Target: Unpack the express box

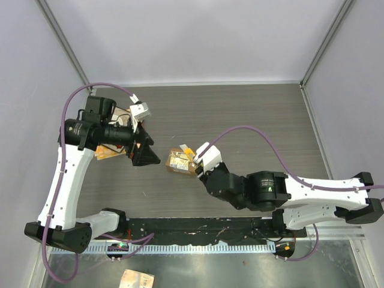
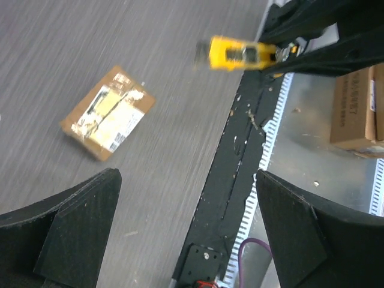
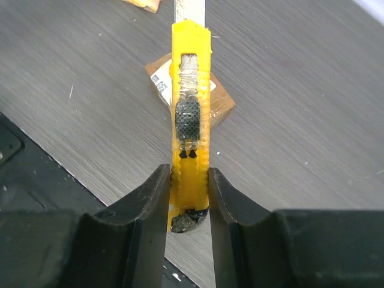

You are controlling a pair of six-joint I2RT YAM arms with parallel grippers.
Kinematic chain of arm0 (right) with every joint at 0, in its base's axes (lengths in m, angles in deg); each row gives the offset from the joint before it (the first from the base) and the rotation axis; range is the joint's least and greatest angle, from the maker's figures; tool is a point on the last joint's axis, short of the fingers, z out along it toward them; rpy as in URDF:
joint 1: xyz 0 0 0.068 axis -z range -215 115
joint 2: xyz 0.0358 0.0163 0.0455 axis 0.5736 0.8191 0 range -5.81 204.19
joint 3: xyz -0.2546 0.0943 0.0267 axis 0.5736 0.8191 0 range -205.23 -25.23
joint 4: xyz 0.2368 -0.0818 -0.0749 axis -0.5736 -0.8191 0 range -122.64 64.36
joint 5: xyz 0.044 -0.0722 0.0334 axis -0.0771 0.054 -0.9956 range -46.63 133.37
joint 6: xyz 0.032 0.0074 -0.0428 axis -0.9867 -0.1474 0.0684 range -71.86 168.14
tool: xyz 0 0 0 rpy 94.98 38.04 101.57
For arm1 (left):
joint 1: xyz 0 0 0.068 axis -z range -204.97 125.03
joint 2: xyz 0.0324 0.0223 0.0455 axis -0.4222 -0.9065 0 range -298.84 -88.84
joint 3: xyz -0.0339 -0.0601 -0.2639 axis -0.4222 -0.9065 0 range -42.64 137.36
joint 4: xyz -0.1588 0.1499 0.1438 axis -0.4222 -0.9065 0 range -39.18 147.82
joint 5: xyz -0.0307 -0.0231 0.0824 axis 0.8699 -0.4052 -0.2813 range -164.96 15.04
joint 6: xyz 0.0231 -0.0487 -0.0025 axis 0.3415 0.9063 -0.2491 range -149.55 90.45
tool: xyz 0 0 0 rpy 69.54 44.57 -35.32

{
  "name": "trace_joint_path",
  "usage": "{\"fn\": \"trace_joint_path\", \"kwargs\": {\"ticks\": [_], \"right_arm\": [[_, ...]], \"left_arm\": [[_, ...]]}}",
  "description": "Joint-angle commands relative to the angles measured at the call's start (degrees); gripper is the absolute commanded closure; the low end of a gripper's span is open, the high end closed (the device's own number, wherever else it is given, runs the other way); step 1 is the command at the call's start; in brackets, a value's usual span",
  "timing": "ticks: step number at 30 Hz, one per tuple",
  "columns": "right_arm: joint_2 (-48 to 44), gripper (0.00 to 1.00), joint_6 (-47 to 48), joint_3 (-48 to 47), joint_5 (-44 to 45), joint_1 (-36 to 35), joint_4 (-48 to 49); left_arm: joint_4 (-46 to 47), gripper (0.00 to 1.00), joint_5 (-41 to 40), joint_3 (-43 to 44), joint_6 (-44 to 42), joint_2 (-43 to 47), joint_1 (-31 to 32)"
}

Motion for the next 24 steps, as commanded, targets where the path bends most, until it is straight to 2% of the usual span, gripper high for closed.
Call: {"fn": "trace_joint_path", "kwargs": {"ticks": [1, 5, 9, 14, 18, 24], "right_arm": [[5.66, 0.99, 5.36, -6.21, 6.40, -6.52, -11.76], [10.41, 0.99, 6.94, -9.46, 14.57, -11.01, -15.90], [11.38, 0.99, 10.54, -13.23, 17.48, -14.97, -15.03], [13.93, 0.99, 16.78, -17.11, 16.35, -17.79, -14.23], [16.04, 0.99, 19.67, -19.40, 15.82, -17.79, -15.64], [16.66, 0.99, 22.15, -19.93, 16.96, -17.79, -17.66]], "left_arm": [[-12.26, 0.00, 12.92, 3.83, -9.71, 0.12, 0.38], [-15.08, 0.00, 14.70, 3.66, -12.35, -0.93, 2.13], [-20.16, 0.00, 14.79, 3.48, -17.25, -2.51, 2.93], [-20.97, 0.00, 14.97, 1.37, -18.59, -2.35, 4.95], [-21.06, 0.08, 14.70, 0.49, -19.47, -1.99, 7.50], [-21.06, 0.09, 14.71, 0.93, -18.33, -1.21, 10.22]]}}
